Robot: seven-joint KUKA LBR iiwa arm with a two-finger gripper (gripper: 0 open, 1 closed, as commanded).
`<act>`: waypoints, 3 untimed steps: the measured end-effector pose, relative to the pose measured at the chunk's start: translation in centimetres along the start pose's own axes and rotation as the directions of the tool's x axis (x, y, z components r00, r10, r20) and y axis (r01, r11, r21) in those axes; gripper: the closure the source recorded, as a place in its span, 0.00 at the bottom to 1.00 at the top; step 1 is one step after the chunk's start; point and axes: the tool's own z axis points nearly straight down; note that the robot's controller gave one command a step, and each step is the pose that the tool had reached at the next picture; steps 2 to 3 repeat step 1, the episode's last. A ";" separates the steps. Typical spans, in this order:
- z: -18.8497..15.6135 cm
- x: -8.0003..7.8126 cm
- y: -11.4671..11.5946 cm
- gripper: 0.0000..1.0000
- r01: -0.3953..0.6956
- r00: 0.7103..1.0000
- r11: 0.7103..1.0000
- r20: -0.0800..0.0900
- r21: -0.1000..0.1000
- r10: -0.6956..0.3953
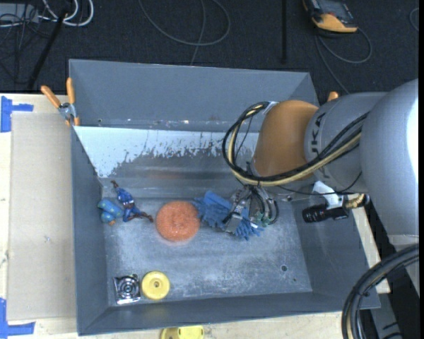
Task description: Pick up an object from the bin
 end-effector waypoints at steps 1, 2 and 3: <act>-2.0 0.1 -0.1 1.00 0.000 1.000 1.000 -0.003 0.001 0.000; -2.0 0.1 -0.1 1.00 0.000 1.000 1.000 -0.003 0.001 0.000; -2.0 0.1 -0.1 1.00 0.000 1.000 1.000 -0.003 0.001 0.000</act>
Offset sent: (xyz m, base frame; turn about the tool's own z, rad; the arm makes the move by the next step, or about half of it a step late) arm -0.0002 -0.0001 0.0167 0.0000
